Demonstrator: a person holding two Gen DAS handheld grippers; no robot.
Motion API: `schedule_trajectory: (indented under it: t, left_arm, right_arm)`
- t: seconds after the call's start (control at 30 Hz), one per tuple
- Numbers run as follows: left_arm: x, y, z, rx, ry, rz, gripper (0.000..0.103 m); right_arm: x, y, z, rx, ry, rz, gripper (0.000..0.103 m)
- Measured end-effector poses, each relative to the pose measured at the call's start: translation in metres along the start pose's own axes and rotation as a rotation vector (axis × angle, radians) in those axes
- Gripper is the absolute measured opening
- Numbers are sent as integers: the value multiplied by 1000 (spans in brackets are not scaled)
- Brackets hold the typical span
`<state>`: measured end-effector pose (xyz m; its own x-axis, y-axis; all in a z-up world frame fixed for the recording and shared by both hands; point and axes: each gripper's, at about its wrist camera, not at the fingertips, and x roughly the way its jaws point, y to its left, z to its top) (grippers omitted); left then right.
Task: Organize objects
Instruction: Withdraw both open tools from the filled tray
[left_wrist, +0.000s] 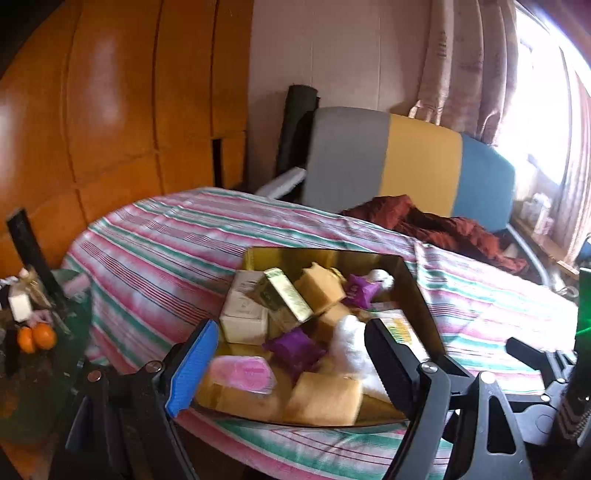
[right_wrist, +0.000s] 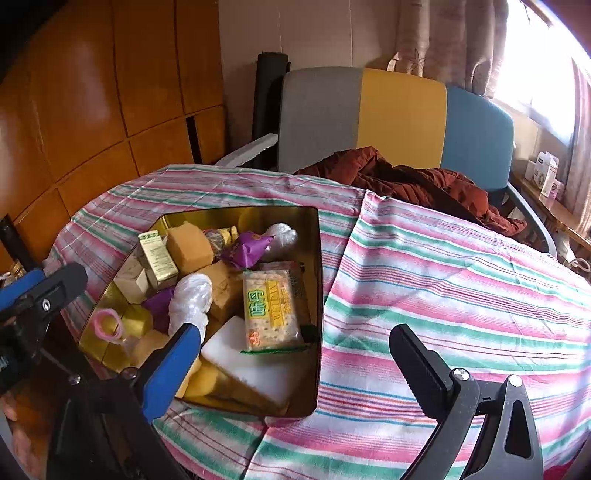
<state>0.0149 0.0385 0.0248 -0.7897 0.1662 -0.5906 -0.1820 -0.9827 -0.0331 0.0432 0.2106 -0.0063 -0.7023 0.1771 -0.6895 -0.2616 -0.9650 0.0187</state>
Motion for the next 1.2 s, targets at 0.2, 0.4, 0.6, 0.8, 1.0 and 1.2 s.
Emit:
schedule_trajectory:
  t: [0.2, 0.4, 0.6, 0.8, 1.0, 1.2]
  left_arm:
    - [-8, 3, -6, 26, -31, 13, 82]
    - [5, 17, -8, -48, 43, -26, 72]
    - [9, 17, -10, -58, 49, -27, 70]
    - [11, 12, -12, -23, 37, 4, 70]
    - [13, 13, -15, -33, 31, 25, 68]
    - [16, 17, -16, -43, 35, 23, 67]
  right_arm:
    - [3, 5, -4, -10, 14, 17, 103]
    - [7, 11, -7, -30, 27, 35, 103]
    - [10, 12, -8, -34, 40, 38, 103]
    - [15, 14, -9, -36, 51, 38, 103]
    - [17, 12, -10, -35, 47, 31, 103]
    - [16, 12, -9, -36, 42, 31, 103]
